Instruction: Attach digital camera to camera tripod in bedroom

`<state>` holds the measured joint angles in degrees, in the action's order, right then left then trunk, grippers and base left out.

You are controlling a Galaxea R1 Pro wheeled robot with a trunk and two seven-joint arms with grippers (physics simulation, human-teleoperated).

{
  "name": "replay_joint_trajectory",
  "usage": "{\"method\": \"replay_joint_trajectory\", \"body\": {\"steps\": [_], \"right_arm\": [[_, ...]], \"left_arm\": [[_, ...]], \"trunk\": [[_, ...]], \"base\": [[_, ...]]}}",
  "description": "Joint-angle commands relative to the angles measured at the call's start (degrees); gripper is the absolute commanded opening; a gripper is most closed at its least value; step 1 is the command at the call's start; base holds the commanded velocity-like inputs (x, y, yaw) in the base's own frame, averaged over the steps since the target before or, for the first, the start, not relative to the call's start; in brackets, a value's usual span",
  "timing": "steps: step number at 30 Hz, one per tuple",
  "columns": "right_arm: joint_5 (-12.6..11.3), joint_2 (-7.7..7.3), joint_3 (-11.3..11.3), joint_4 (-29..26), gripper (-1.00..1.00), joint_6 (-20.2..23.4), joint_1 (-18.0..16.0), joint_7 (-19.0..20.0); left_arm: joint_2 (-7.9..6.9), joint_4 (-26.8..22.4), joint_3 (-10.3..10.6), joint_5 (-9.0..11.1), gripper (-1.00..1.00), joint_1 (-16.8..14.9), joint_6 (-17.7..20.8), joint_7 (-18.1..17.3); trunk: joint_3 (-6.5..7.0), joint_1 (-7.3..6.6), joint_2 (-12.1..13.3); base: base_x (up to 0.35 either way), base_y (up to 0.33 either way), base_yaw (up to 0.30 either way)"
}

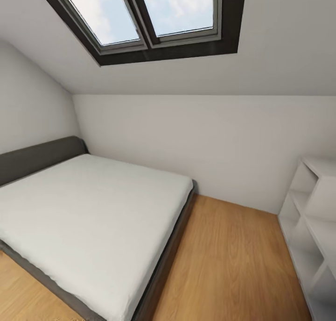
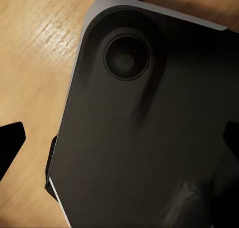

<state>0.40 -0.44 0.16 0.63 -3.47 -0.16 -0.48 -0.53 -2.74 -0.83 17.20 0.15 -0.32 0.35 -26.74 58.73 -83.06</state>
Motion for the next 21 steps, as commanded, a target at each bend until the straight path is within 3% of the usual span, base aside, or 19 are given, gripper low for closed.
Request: {"method": "replay_joint_trajectory", "body": {"steps": [1, 21], "right_arm": [[0.0, 0.0, 0.0, 0.1, 1.0, -0.3, 0.0, 0.0], [0.0, 0.0, 0.0, 0.1, 1.0, -0.7, 0.0, 0.0]], "left_arm": [[0.01, -0.1, -0.1, 0.2, 1.0, 0.0, 0.0, 0.0], [0.01, -0.1, 0.0, 0.2, 1.0, 0.0, 0.0, 0.0]], "trunk": [[-0.03, 0.0, 0.0], [0.35, 0.0, 0.0]], "base": [[0.0, 0.0, 0.272], [0.0, 0.0, 0.272]]}}
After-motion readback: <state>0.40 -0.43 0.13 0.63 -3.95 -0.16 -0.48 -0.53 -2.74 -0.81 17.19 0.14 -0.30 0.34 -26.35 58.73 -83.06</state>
